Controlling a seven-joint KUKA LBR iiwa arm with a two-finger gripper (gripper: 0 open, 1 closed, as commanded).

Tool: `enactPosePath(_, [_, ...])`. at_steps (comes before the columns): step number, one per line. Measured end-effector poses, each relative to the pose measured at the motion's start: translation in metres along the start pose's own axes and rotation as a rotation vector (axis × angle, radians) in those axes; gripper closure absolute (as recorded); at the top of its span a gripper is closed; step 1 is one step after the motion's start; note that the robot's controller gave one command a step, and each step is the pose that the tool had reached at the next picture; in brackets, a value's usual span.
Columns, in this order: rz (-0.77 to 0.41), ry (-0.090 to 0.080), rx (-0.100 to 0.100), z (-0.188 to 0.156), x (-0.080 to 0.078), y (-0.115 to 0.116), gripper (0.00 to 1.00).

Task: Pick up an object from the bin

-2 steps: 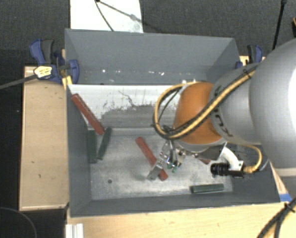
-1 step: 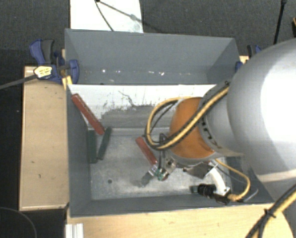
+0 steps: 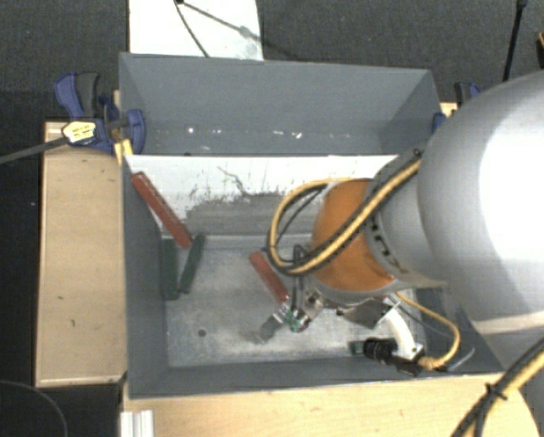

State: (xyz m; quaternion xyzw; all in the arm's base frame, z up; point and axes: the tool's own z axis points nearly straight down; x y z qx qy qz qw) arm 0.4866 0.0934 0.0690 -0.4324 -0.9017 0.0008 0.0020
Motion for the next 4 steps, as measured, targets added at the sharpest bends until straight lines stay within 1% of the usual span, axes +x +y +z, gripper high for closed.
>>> enactPosePath(1, [0.001, 0.0, -0.001, 0.0, 0.0, 0.0, 1.0])
enactPosePath(2, [-0.003, -0.005, -0.007, -0.032, 0.0, 0.001, 1.0])
enactPosePath(4, [-0.013, -0.005, -0.007, -0.116, -0.001, 0.002, 1.0])
